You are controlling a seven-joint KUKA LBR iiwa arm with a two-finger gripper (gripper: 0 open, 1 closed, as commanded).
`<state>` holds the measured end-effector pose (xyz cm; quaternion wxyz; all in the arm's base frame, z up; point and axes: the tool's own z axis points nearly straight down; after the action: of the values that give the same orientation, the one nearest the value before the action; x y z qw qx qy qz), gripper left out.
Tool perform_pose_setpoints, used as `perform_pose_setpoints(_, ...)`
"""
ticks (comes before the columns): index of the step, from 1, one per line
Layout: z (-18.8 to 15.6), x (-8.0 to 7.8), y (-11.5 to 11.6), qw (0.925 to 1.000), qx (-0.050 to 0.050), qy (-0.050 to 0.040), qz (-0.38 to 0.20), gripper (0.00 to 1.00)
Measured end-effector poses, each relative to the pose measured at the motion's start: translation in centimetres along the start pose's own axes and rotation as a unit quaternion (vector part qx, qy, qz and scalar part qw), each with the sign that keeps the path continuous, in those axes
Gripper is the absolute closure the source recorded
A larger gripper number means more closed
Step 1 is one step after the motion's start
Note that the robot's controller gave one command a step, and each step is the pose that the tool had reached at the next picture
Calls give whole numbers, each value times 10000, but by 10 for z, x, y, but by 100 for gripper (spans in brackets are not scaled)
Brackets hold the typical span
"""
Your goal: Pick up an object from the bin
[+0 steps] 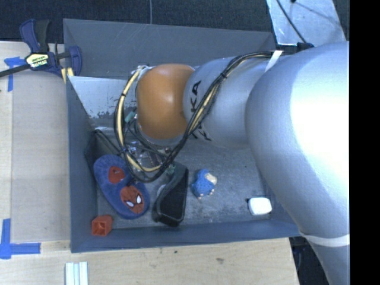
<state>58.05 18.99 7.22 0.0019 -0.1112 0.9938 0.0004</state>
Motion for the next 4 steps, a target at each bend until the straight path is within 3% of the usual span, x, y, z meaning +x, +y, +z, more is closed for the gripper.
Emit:
perform_pose_setpoints(1,-103,6,3,9998,-6,-37,204,100)
perform_pose_setpoints(2,-98,8,2,9998,-1,5,208,0)
perform_pose_setpoints(3,-15,54,54,9971,-1,40,763,0)
perform_pose_setpoints(4,-19,51,51,9969,-1,5,784,100)
